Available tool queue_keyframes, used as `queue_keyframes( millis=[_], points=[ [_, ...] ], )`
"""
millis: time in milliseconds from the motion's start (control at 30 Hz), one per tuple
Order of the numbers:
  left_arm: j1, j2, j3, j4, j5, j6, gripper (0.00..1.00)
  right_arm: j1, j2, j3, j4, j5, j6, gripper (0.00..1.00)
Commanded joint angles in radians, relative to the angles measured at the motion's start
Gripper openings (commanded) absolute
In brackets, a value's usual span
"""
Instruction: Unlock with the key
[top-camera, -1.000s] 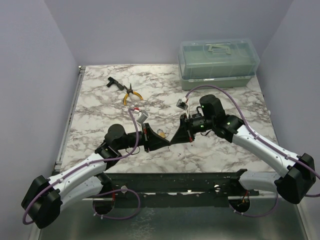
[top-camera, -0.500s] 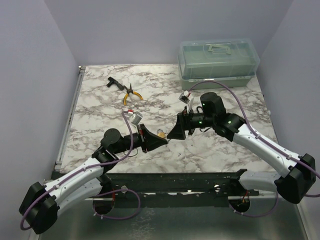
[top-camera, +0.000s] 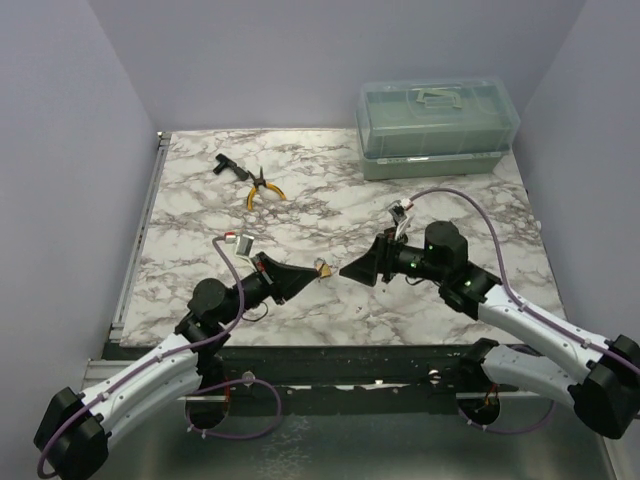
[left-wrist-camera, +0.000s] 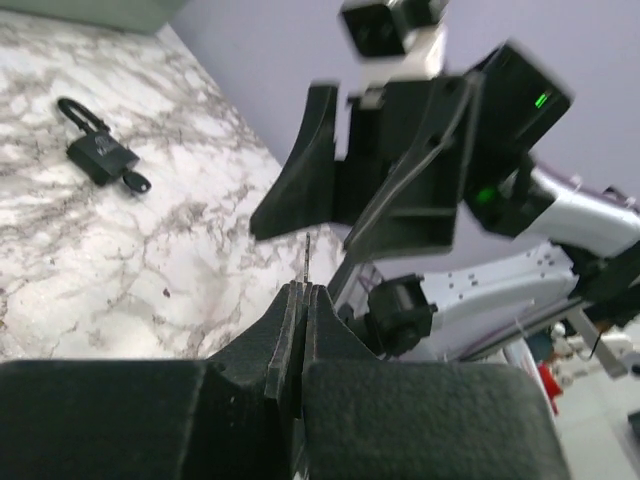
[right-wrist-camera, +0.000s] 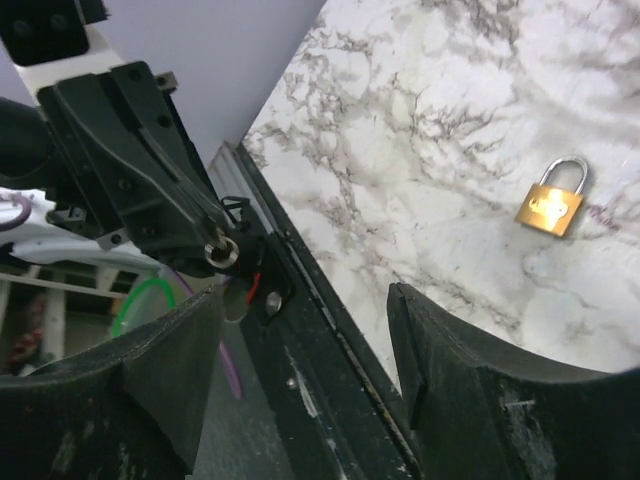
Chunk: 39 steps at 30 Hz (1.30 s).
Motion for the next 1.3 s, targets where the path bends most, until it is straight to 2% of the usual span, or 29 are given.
queue_keyframes(
  millis=[0,67,200,733,1267],
  points=[
    [-0.003,-0.067,-0.033,0.109,-0.171,-0.097,0.0,0.0,0.031,-0.144,0.467,-0.048,0.26,0.69],
    [-0.004,-0.078,-0.037,0.121,-0.188,-0.112,0.0,0.002,0.078,-0.156,0.58,-0.098,0.301,0.67],
    [-0.004,-0.069,-0.046,0.153,-0.207,-0.145,0.0,0.005,0.138,-0.147,0.685,-0.11,0.326,0.63],
    [-0.003,0.006,-0.1,0.351,-0.311,-0.261,0.0,0.045,0.293,-0.044,0.796,-0.107,0.301,0.39],
    [-0.004,0.083,-0.093,0.413,-0.334,-0.276,0.0,0.08,0.368,0.026,0.792,-0.143,0.255,0.36]
  ],
)
